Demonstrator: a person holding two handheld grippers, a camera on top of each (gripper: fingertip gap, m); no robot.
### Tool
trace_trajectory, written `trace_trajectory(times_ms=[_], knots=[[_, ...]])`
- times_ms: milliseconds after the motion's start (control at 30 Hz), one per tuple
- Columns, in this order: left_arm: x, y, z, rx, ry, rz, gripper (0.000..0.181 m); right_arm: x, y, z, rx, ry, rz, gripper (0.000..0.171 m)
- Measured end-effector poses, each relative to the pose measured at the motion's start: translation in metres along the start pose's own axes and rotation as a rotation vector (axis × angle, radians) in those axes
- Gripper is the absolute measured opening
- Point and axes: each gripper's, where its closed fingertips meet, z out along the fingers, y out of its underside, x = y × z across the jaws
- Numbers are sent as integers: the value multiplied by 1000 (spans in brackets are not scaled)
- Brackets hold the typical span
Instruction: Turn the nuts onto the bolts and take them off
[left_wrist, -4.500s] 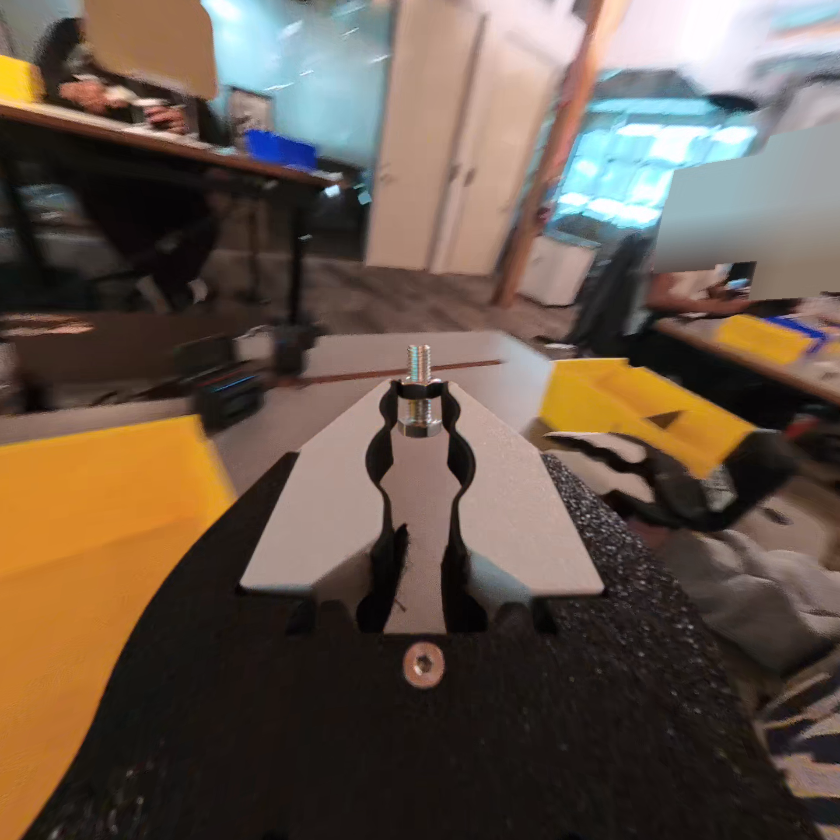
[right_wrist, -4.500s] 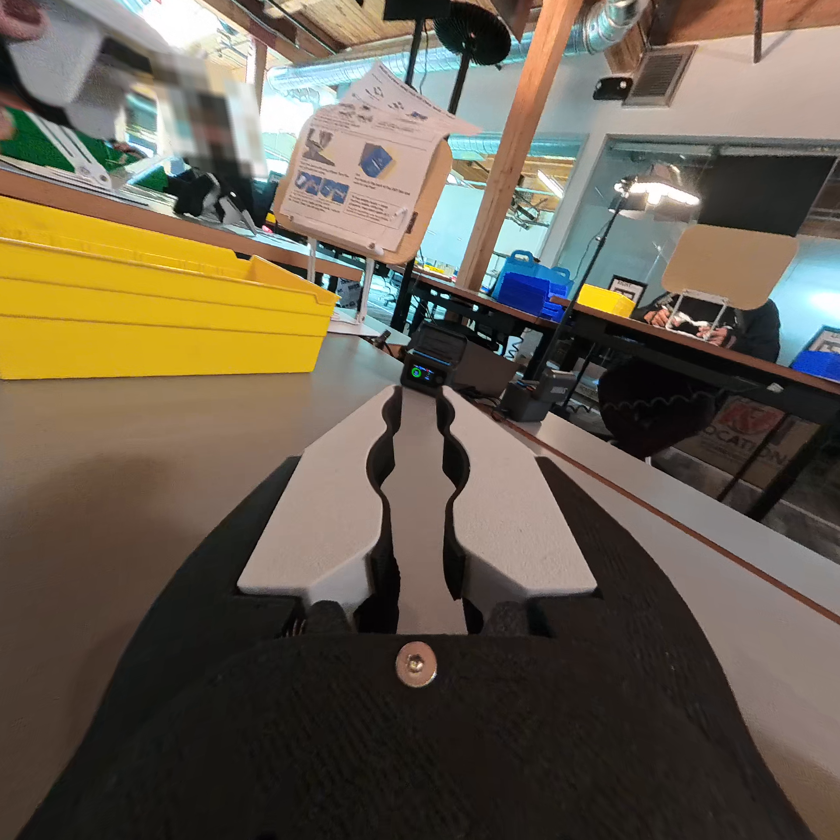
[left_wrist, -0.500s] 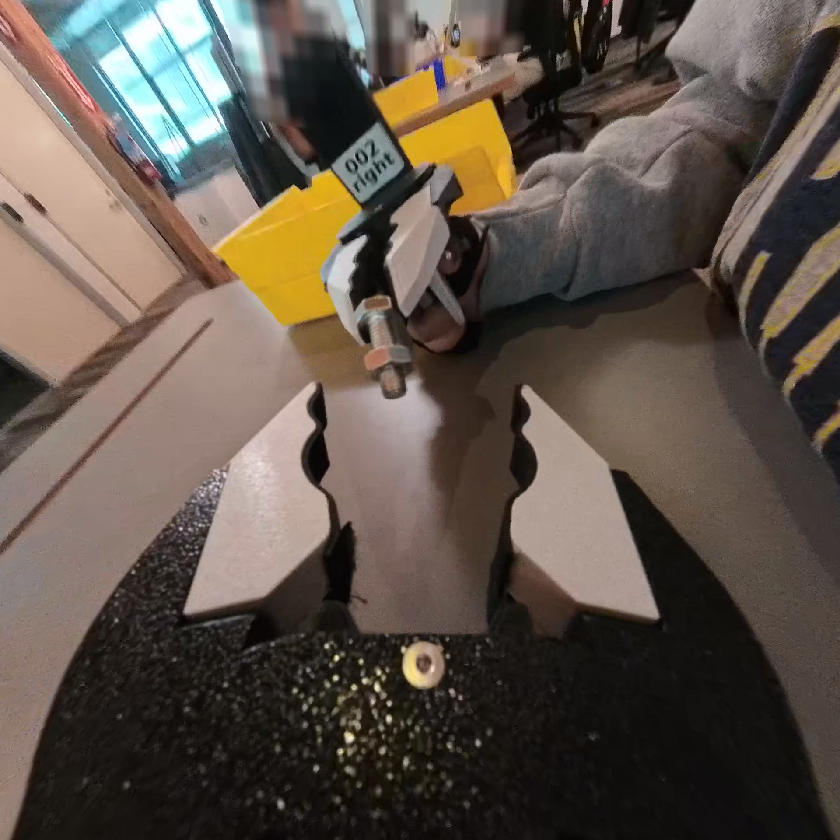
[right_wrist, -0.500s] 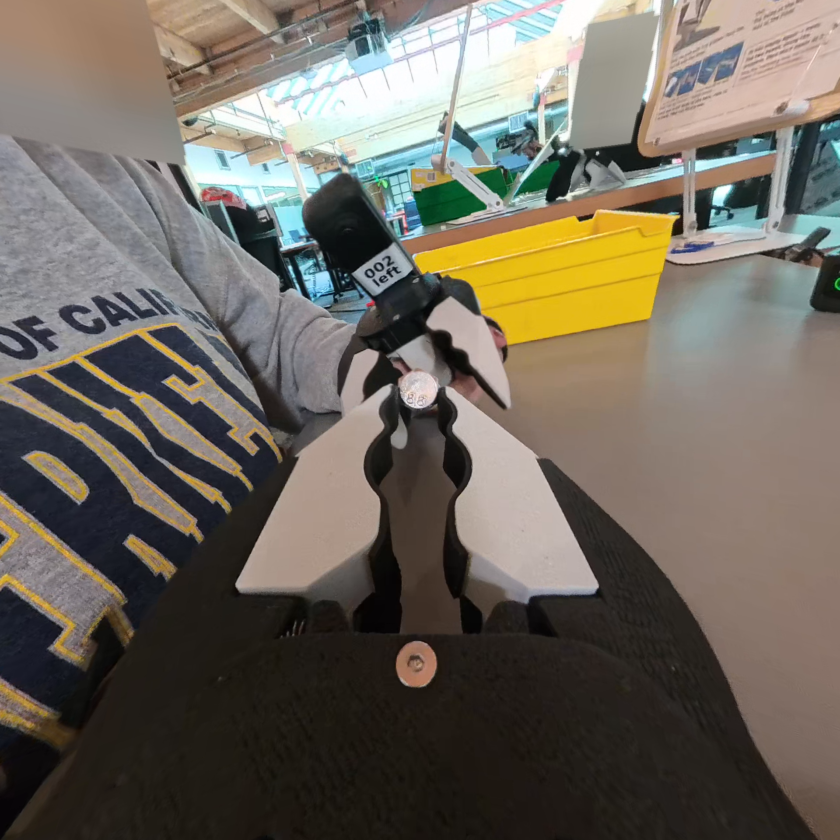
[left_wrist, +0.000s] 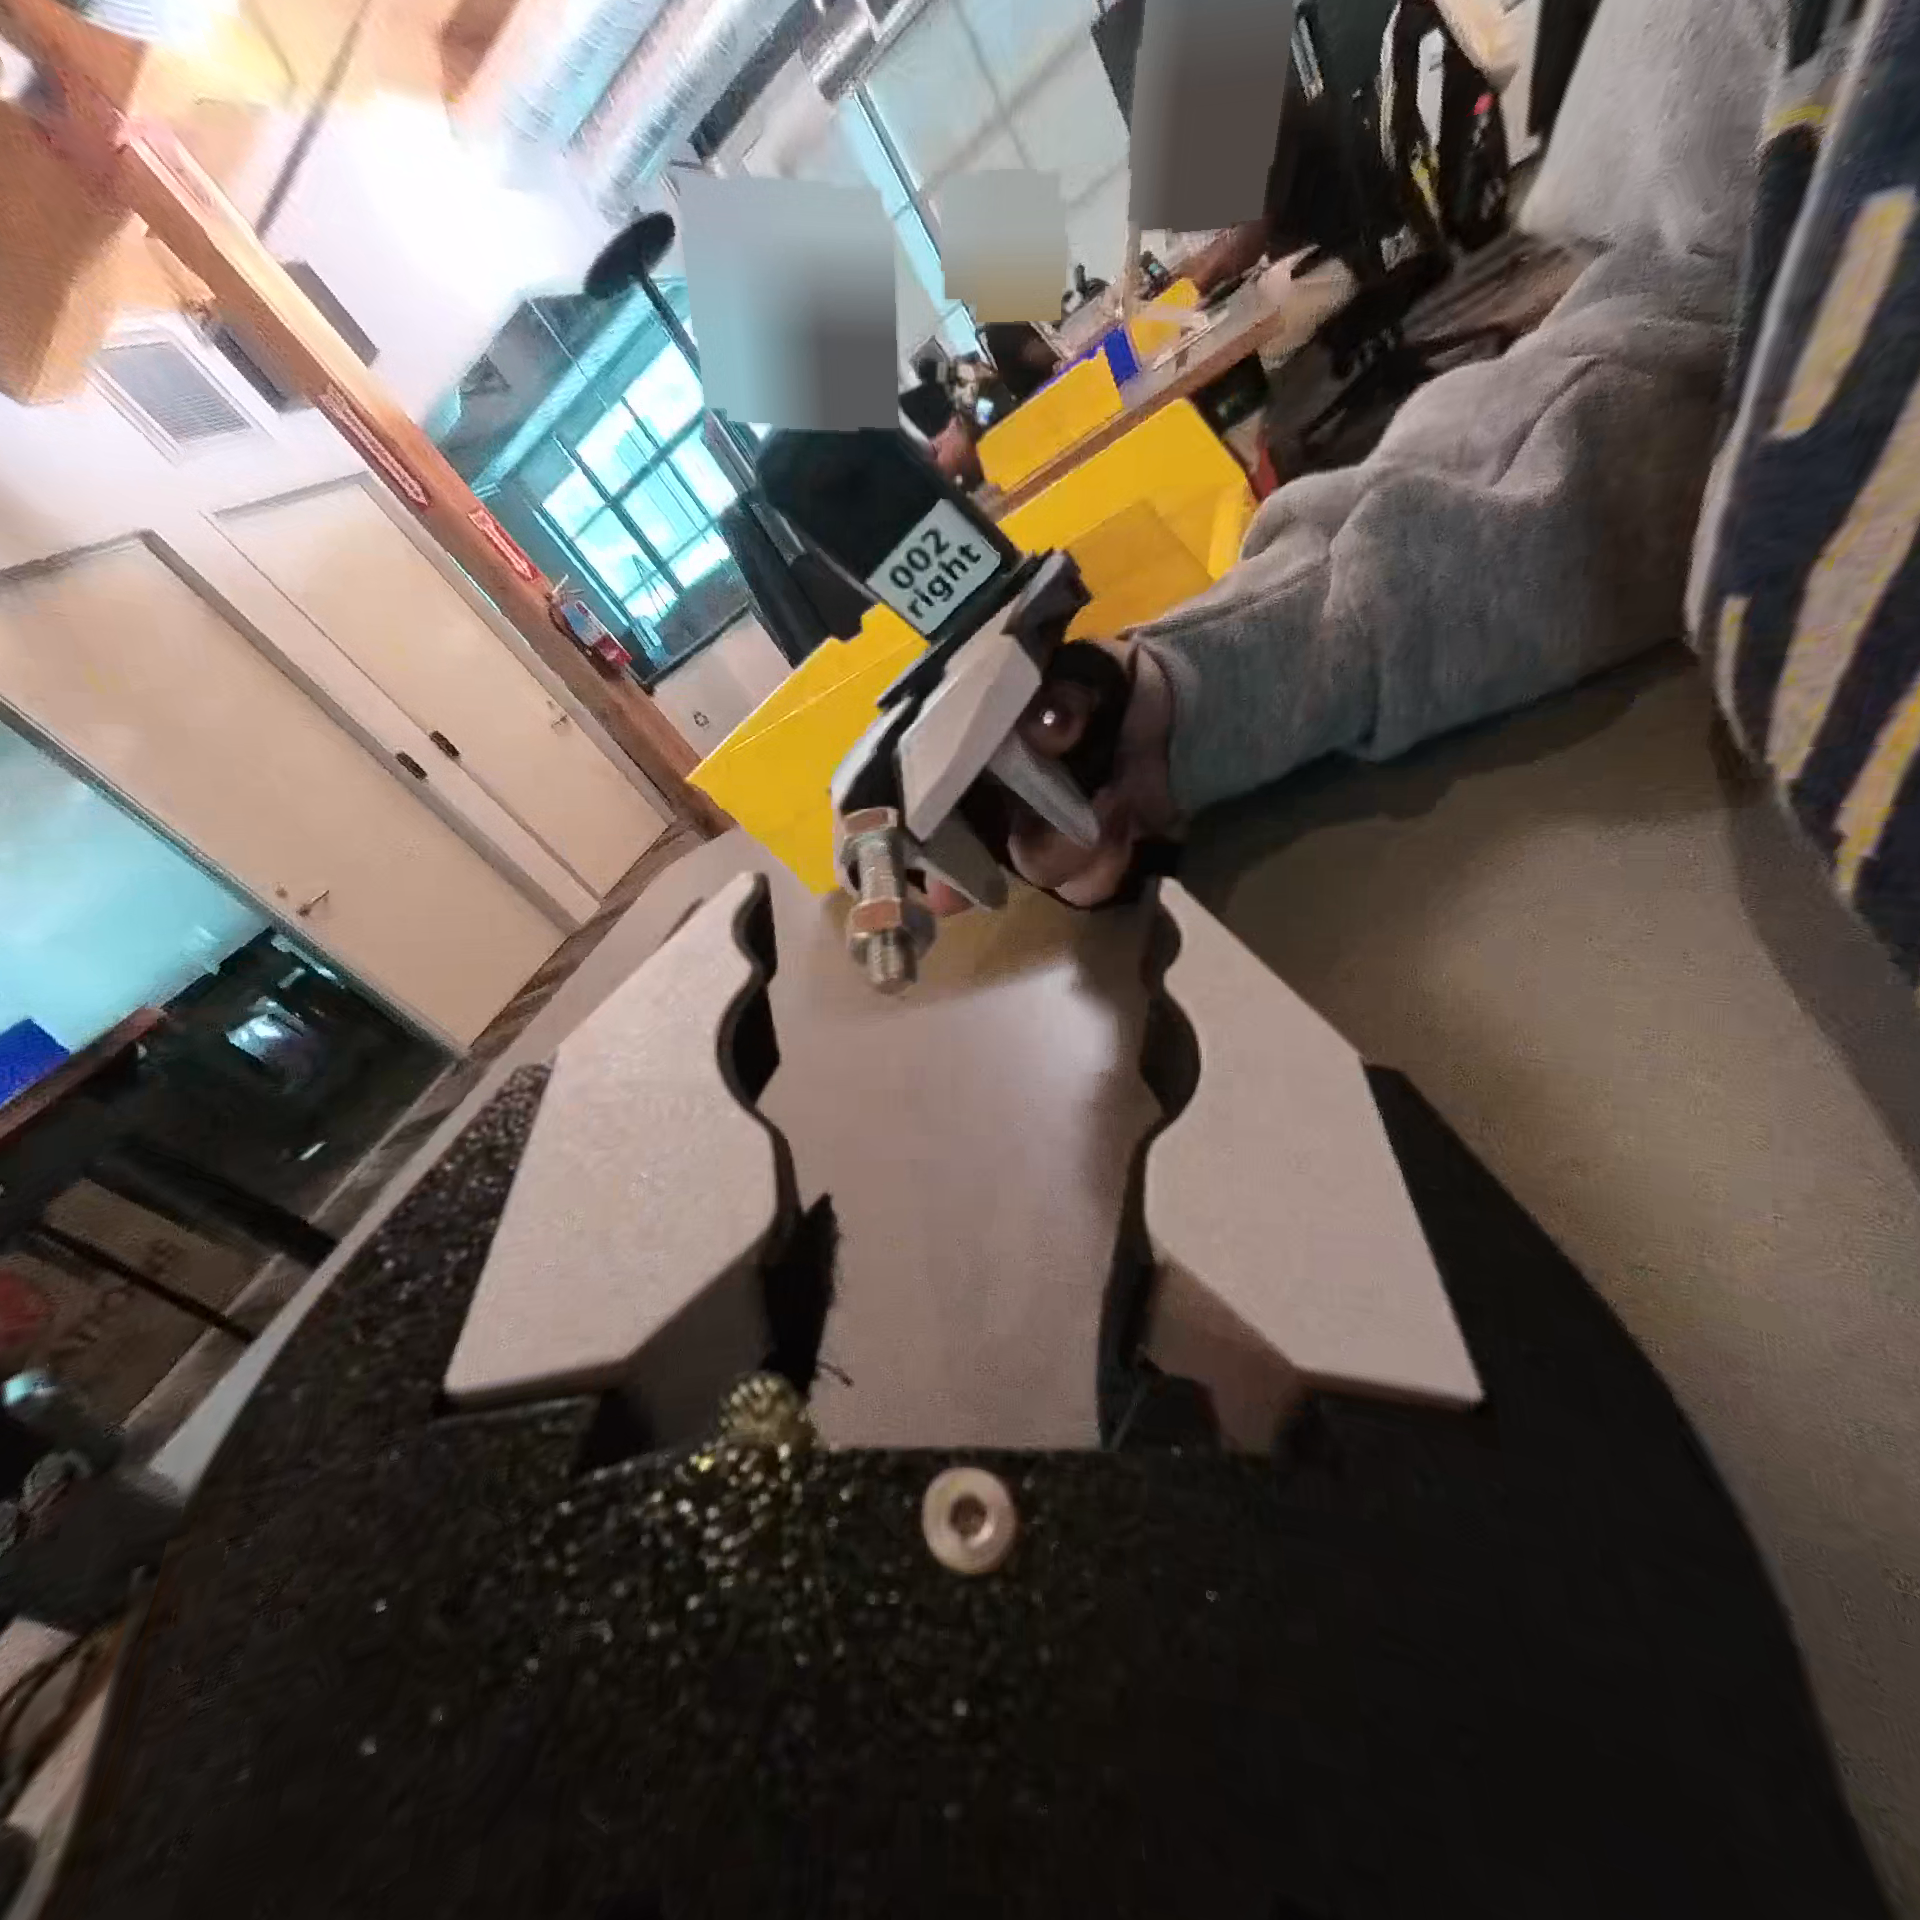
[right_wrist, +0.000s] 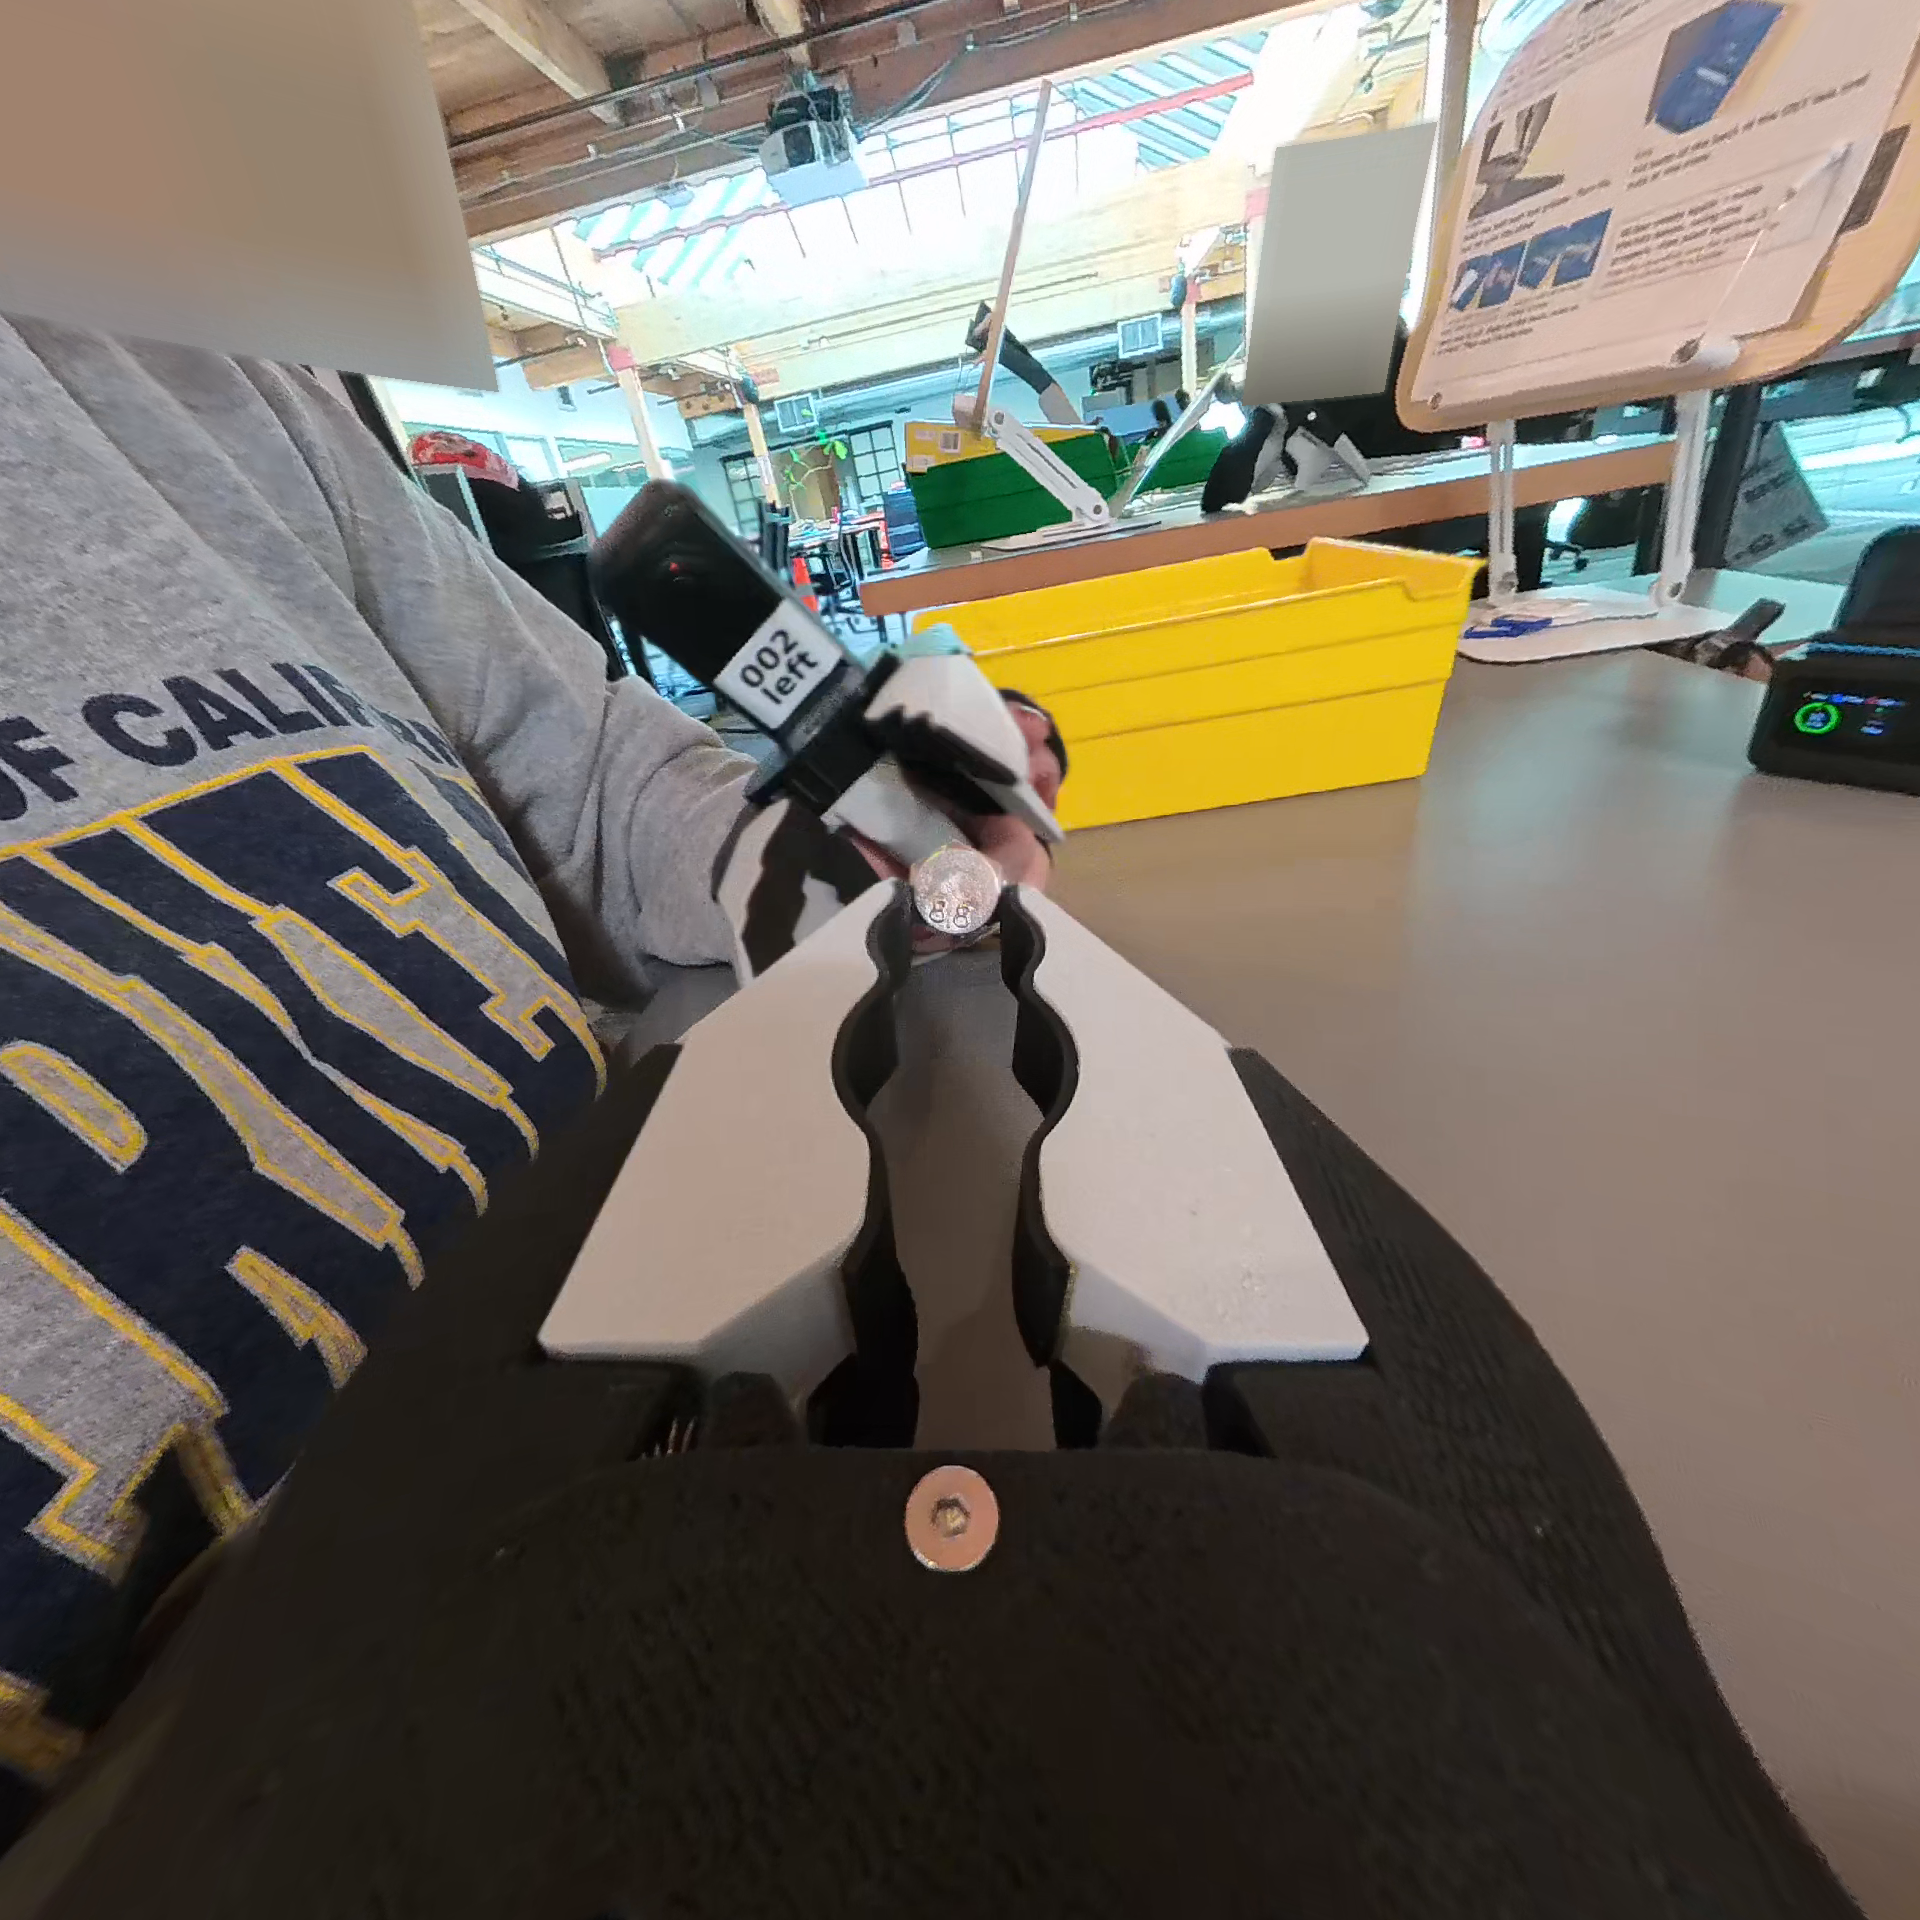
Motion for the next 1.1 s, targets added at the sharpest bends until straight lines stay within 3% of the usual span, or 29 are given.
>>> trace_trajectory(times_ms=[133, 233, 300, 400, 500, 600, 667, 800, 900, 967, 1033, 1100], knots=[[14, 13, 11, -74, 88, -45, 78, -1, -4, -1, 20, 2, -7, 15], [13, 49, 21, -278, 109, -158, 81, -1, -5, 0, 27, 1, -11, 15], [10, 35, 19, -197, 89, -130, 87, 0, -5, 0, 27, 6, -13, 15], [9, -5, 4, 23, 32, 32, 72, -1, -8, -1, 43, 6, -15, 15], [16, 4, 10, -20, 84, -26, 85, 0, -9, -2, 47, 8, -17, 15], [8, 42, 22, -227, 97, -206, 92, -4, -13, -2, 77, -12, -13, 15], [7, 34, 21, -173, 98, -198, 93, -2, -13, -2, 73, -2, -20, 15], [9, -6, 7, 30, 26, 39, 78, -2, -15, -2, 85, 5, -24, 15], [14, 3, 13, -10, 55, 25, 88, -3, -16, -3, 89, 1, -26, 15], [16, 22, 19, -107, 112, -99, 87, -7, -18, -1, 100, -15, -27, 15], [11, 37, 25, -198, 93, -141, 100, -8, -21, 0, 121, -22, -23, 15], [8, 21, 20, -112, 56, -63, 96, -6, -21, 0, 114, -9, -30, 15]])
